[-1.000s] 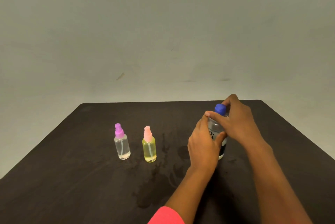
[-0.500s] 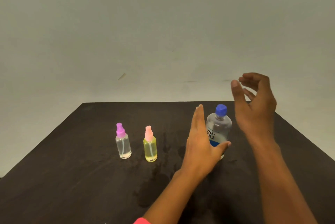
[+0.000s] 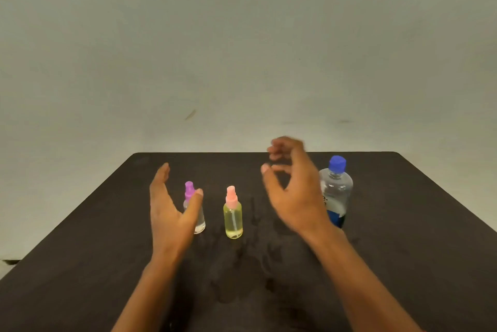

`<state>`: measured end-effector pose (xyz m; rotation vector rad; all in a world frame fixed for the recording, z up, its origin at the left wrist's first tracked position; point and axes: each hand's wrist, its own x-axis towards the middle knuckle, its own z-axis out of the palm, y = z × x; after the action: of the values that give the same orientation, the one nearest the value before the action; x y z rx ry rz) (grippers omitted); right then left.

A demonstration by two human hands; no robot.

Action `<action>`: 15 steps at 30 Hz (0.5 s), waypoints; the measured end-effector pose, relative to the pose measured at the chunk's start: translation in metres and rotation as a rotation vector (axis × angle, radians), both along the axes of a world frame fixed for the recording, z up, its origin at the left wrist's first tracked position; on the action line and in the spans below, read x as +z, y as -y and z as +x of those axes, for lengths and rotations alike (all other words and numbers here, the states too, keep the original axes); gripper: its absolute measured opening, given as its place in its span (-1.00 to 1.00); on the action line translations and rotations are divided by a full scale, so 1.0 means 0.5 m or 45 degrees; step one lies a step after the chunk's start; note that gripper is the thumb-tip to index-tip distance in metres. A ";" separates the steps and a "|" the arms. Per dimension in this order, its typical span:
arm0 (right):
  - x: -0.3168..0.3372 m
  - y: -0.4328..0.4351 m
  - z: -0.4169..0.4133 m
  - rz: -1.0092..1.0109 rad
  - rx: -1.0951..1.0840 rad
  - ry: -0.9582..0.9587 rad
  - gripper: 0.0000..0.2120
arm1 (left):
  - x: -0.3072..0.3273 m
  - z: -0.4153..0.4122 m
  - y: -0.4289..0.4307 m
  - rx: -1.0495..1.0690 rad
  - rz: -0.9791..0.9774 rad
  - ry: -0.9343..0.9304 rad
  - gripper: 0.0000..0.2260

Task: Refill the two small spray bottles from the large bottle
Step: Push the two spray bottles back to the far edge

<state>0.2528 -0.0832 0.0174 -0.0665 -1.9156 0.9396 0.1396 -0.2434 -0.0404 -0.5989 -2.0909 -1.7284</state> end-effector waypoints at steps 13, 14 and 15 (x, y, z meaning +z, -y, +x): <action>-0.170 0.033 -0.065 -0.217 0.105 0.882 -0.21 | -0.079 0.003 -0.016 -0.019 -0.228 0.301 -0.37; -0.174 0.034 -0.065 -0.234 0.109 0.879 -0.24 | -0.079 0.004 -0.017 -0.006 -0.238 0.298 -0.42; -0.177 0.036 -0.065 -0.251 0.114 0.871 -0.27 | -0.078 0.005 -0.018 0.010 -0.250 0.294 -0.45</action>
<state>0.2202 -0.1010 -0.0710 -0.4745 -2.4490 1.2760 0.1421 -0.2344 -0.0796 -0.4617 -2.4389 -1.6683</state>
